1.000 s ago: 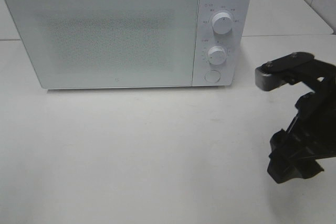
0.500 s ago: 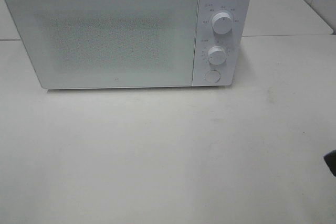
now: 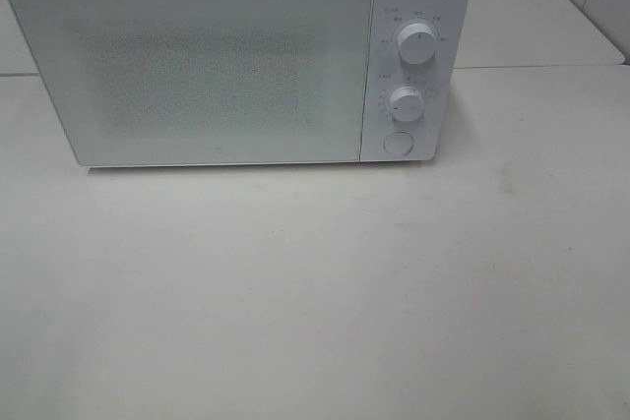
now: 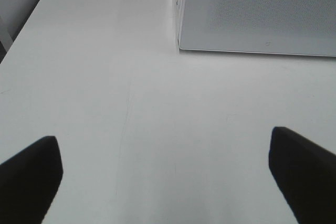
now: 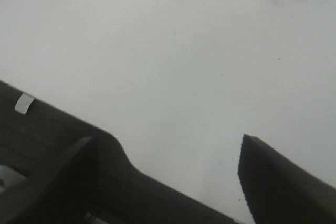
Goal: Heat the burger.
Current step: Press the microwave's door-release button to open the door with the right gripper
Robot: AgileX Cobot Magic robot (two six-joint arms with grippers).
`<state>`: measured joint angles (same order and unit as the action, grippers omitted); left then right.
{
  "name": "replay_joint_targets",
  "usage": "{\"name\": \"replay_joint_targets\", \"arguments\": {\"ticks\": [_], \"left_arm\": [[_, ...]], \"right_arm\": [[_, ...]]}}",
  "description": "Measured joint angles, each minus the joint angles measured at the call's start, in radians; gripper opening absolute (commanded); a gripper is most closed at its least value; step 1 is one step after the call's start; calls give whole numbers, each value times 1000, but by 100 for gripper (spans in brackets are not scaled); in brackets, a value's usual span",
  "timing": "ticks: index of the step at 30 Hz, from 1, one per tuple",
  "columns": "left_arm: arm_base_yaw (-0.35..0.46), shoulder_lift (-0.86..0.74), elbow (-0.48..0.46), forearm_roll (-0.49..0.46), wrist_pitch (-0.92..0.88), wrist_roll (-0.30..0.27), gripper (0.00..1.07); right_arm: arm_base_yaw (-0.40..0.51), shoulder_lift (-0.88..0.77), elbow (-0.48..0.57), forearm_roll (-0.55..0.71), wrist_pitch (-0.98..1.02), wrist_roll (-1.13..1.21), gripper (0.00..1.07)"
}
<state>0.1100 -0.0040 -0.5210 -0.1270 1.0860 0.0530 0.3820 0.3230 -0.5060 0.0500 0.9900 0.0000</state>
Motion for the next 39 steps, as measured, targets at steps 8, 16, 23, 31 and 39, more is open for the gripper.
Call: {"name": "replay_joint_targets", "arguments": {"ticks": [8,16,23,31,39], "left_arm": [[0,0,0,0,0,0,100],[0,0,0,0,0,0,100],[0,0,0,0,0,0,100],[0,0,0,0,0,0,100],[0,0,0,0,0,0,100]], "right_arm": [[-110,-167,0,-2,1,0,73],[-171,-300,0,-2,1,0,73],[-199,-328,0,-2,1,0,73],[-202,-328,0,-2,1,0,73],[-202,-324,-4,-2,1,0,73]]}}
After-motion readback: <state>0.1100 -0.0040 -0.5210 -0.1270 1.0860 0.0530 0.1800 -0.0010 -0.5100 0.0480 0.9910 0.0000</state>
